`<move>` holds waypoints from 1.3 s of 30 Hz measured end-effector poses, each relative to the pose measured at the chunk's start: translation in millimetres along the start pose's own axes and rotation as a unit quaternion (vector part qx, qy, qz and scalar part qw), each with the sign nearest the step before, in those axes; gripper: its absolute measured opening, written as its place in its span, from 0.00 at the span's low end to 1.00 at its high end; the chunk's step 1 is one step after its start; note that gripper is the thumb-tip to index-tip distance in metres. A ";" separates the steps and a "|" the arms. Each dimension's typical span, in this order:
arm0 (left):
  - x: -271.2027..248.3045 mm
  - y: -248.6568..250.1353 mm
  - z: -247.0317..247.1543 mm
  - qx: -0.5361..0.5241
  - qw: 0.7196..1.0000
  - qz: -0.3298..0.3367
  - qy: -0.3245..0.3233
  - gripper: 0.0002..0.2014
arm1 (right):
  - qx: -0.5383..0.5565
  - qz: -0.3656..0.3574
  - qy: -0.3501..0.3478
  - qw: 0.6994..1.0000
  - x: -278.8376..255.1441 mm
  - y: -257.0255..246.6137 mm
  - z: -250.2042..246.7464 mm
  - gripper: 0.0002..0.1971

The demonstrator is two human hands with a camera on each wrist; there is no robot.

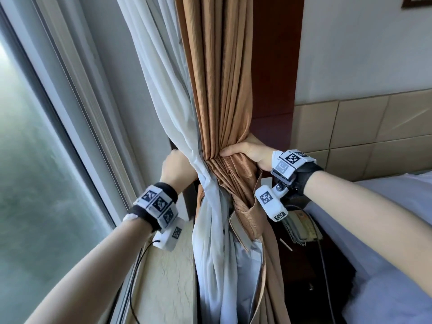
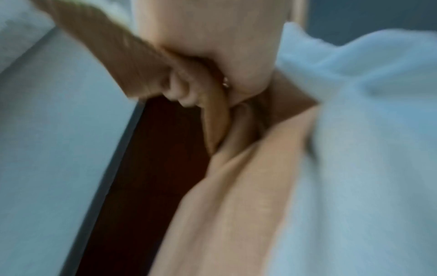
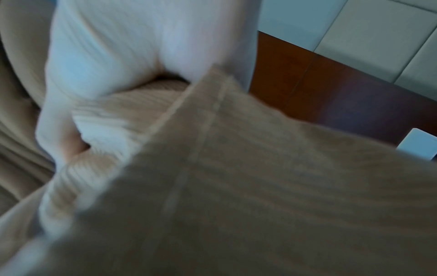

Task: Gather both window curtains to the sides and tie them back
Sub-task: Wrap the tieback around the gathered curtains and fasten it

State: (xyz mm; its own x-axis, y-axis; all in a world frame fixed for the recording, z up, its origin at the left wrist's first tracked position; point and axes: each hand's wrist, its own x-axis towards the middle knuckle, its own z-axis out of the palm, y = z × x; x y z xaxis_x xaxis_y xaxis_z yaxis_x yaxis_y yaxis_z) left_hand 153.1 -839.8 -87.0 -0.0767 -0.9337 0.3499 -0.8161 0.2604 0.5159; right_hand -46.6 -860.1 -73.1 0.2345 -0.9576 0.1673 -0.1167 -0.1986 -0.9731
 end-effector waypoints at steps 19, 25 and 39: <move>-85.2 36.5 14.2 -0.064 0.996 0.025 0.062 0.18 | -0.002 -0.027 0.024 0.999 15.7 6.4 19.5 0.38; -100.7 44.2 29.3 0.055 0.995 0.020 0.086 0.27 | -0.004 -0.029 0.020 0.999 14.1 5.4 19.4 0.29; -66.7 24.6 34.6 0.176 0.981 -0.003 0.080 0.25 | -0.131 -0.037 -0.004 0.991 -19.3 14.8 4.3 0.48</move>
State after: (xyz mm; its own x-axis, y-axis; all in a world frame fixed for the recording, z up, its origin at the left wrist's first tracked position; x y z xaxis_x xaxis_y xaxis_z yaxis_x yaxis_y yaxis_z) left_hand 118.3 -779.7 -124.7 -0.0035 -0.8774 0.4797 -0.9655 0.1278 0.2267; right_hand -48.7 -843.6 -91.4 0.2589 -0.9370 0.2344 -0.3458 -0.3165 -0.8833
